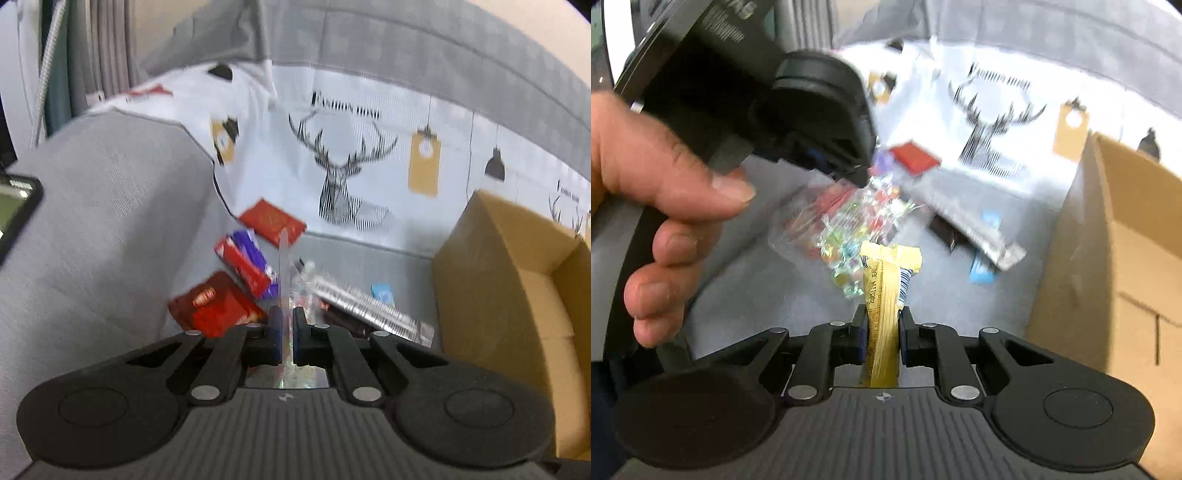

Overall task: Organize snacks
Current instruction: 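Lift the yellow bar with the right tool while the left tool lifts the candy bag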

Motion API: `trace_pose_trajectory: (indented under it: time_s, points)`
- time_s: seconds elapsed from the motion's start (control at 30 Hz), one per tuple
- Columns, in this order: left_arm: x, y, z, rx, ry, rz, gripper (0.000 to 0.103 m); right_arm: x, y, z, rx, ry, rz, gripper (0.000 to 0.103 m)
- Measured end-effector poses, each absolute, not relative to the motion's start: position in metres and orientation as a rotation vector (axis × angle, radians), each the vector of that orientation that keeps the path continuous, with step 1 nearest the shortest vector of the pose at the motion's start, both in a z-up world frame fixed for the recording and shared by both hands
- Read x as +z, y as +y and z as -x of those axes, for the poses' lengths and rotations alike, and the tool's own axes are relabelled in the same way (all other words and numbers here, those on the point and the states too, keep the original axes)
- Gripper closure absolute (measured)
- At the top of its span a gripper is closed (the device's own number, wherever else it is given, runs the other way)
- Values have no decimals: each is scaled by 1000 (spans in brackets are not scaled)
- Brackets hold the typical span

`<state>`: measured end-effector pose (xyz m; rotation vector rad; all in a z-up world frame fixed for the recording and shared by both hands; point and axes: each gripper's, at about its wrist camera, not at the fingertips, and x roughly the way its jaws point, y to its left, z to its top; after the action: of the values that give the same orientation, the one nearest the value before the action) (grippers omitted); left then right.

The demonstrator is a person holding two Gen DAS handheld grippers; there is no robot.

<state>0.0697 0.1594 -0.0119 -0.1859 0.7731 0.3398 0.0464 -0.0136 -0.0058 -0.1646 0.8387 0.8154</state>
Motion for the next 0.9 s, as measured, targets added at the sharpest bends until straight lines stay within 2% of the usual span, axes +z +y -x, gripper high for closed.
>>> trace_pose_trajectory:
  time_s: [0.43,0.9]
  points:
    - [22,156,-49,353,595,174,100,35,-49,-52,725,641,26,85]
    - [41,131,-49,257,436,187,100,58,-91,-75,617,516,-91,85]
